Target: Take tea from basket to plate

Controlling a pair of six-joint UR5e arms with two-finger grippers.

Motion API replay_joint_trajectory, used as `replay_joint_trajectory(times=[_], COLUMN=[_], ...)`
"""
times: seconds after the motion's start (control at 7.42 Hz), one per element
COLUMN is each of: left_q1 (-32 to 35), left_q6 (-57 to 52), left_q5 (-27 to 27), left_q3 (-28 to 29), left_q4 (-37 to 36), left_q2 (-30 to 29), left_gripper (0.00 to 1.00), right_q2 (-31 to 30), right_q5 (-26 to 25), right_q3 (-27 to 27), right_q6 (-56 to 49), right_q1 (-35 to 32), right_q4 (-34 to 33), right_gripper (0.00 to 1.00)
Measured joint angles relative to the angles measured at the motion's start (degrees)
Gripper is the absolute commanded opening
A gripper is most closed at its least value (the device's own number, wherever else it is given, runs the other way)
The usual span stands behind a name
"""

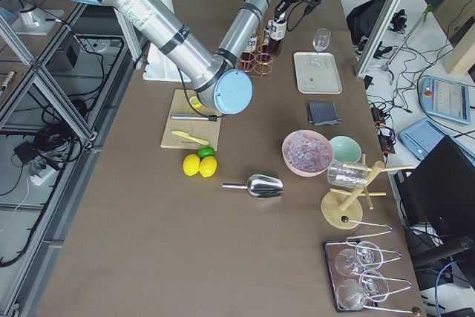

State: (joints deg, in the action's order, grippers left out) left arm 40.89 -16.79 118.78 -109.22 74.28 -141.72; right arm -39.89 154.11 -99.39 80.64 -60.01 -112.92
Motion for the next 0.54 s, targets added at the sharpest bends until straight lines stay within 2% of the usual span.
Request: replay_joint_trajectory(times=[0.13,0.27,0.54], left_q1=[0.45,1.14,2.85], left_q6=[0.0,0.04,0.08], left_q5=[-0.05,-0.01,0.3], left_q3=[-0.15,-0.48,-1.56], left_q4=[-0.14,-0.23,-0.4], left_q2=[-0.11,-0.25,-0.25], left_gripper=[0.0,0.0,0.0], right_q2=[1.83,4.96,9.17], right_q5=[-0.44,-0.77,-1.16], right_q3=[3.37,9.59,23.77], right_q6=[-1.67,-5.02,-8.86], right_q1=[-0.61,-1.2,-2.01], right_q4=[0.21,1.01,9.53], right_gripper=[0.0,0.0,0.0])
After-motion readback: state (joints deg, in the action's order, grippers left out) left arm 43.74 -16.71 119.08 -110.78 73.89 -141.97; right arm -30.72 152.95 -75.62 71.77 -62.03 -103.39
